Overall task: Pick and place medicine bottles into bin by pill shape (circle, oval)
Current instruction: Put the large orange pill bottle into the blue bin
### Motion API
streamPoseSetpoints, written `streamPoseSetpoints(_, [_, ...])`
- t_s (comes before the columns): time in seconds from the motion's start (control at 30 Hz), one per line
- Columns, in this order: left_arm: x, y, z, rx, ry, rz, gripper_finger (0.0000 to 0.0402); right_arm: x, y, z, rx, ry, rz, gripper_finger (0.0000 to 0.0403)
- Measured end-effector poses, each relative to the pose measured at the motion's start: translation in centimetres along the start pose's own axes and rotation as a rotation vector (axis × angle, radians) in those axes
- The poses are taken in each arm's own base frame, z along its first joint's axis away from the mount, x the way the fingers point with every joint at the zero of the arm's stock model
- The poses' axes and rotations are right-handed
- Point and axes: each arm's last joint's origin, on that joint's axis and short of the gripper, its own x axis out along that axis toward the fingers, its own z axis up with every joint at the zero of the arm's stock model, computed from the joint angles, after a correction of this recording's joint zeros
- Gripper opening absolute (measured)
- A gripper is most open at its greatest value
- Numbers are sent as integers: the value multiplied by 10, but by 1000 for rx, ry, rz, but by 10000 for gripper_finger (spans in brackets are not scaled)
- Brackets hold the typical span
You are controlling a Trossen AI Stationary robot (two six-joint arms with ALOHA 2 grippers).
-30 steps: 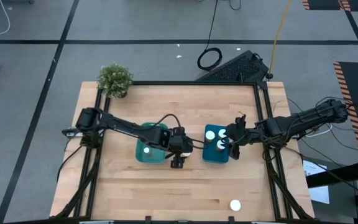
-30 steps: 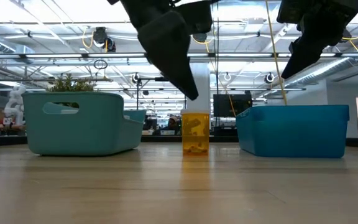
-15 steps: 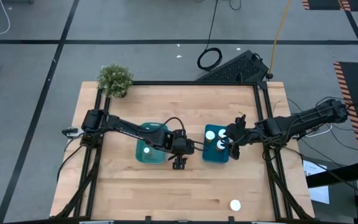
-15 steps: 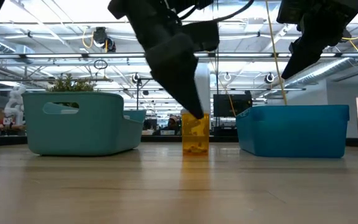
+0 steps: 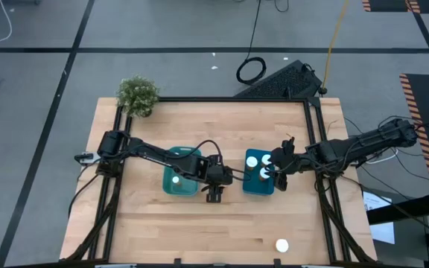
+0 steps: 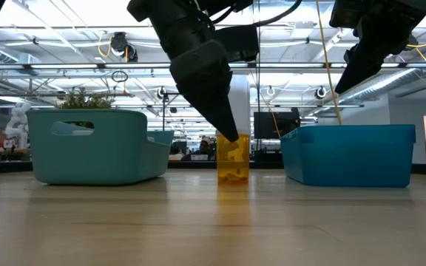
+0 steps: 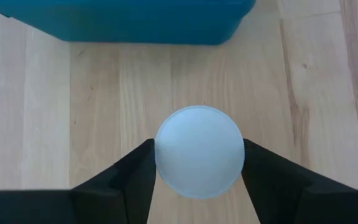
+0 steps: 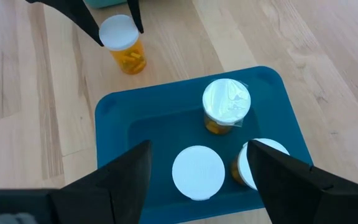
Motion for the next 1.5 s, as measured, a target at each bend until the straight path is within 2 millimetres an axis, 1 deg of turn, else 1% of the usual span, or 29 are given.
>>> streamPoseSetpoints(0.2, [0, -1, 0, 19, 0, -1, 220, 0, 0, 0, 0, 2, 3, 255])
streamPoseSetpoints(0.33, [-5, 0, 2, 23, -15, -1, 219, 0, 0, 0, -2, 4, 4, 255])
streamPoseSetpoints(0.47, [-13, 1, 4, 32, -40, 5, 220, 0, -1, -2, -7, 20, -6, 255])
streamPoseSetpoints(0.57, [-23, 2, 8, 31, -75, 6, 219, -3, -2, -2, -6, 15, -6, 255])
streamPoseSetpoints(0.67, [-32, 3, 13, 36, -124, 11, 219, -9, -4, -2, 5, -31, -17, 255])
streamPoseSetpoints(0.8, [-42, 4, 18, 38, -180, 16, 219, -26, -7, -3, -7, -133, -49, 254])
streamPoseSetpoints(0.87, [-46, 5, 20, 38, -203, 20, 219, -35, -7, -6, -16, -170, -54, 248])
streamPoseSetpoints(0.97, [-53, 7, 26, 46, -240, 26, 219, -45, -8, -9, -19, -214, -42, 229])
streamPoseSetpoints(1.03, [-60, 8, 33, 49, -274, 28, 219, -49, -8, -11, -21, -227, -30, 213])
streamPoseSetpoints(1.17, [-77, 10, 49, 64, -346, 33, 219, -51, -7, -11, -25, -234, -17, 186])
streamPoseSetpoints(1.3, [-90, 11, 62, 82, -406, 53, 219, -51, -7, -11, -36, -235, -21, 169])
streamPoseSetpoints(1.43, [-90, 16, 68, 78, -456, 75, 219, -52, -8, -11, -49, -253, -48, 164])
streamPoseSetpoints(1.5, [-84, 19, 70, 71, -470, 74, 219, -53, -9, -11, -49, -264, -62, 164])
